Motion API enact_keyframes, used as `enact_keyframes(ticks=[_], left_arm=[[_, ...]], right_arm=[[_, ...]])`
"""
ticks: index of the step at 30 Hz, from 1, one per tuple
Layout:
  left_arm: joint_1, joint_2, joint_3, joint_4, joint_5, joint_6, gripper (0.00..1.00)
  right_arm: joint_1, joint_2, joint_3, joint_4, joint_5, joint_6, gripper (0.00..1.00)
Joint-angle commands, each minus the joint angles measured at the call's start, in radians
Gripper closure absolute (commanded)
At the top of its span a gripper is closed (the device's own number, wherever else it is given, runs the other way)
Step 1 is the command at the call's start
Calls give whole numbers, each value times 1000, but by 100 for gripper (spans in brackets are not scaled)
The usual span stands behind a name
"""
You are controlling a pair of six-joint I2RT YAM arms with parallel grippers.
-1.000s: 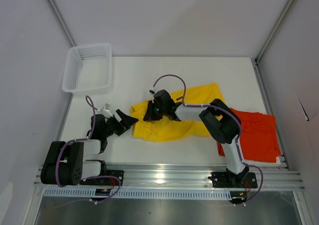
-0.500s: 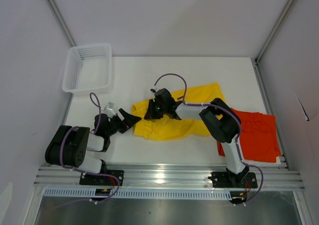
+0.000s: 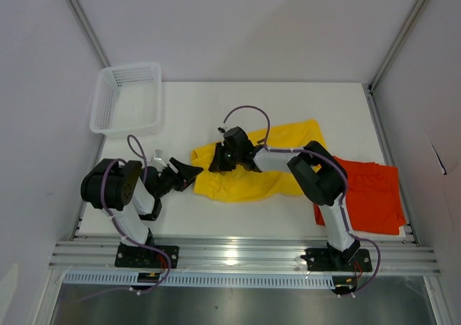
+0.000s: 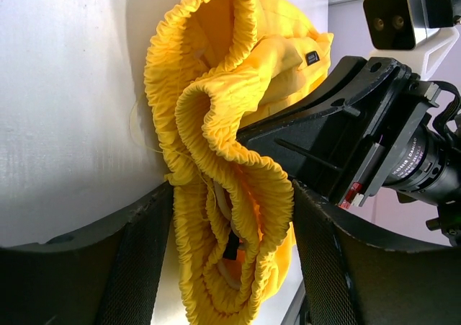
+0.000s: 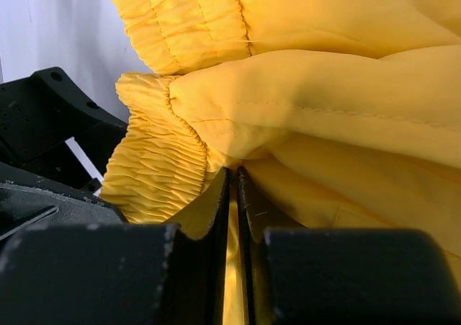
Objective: Fold and stack the shorts
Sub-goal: Fold the shorts
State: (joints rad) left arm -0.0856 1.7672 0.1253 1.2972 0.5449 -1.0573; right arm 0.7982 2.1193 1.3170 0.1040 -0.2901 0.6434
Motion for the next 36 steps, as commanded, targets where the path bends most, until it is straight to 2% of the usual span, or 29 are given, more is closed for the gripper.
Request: enact_keyframes(ticks=[1,5,11,18,28,34,36], left_arm=[[-17,45,-21,54,-8,17,30],[-17,-47,-24,-45,-48,60,30],[-29,-233,-29,-303,-125,163,28],[-111,-245,-12,-268,-147,111,29],[-135,-270,-12,-251,-189,115,30],[-135,-235,16,-239,-243,114,40],[-134,-218,42,-231,-252,109,51]], right_arm=[[32,67,7,-75,-23,-19,92],[30,68,5,-72,-23,-17,92],[24,70,7,-72,-30,-19,92],[22,74,13,-70,-40,-11,92],[24,85,21,-59,-67,-2,93],[36,93,18,-50,-83,1,93],[39,88,11,-43,-89,4,94]])
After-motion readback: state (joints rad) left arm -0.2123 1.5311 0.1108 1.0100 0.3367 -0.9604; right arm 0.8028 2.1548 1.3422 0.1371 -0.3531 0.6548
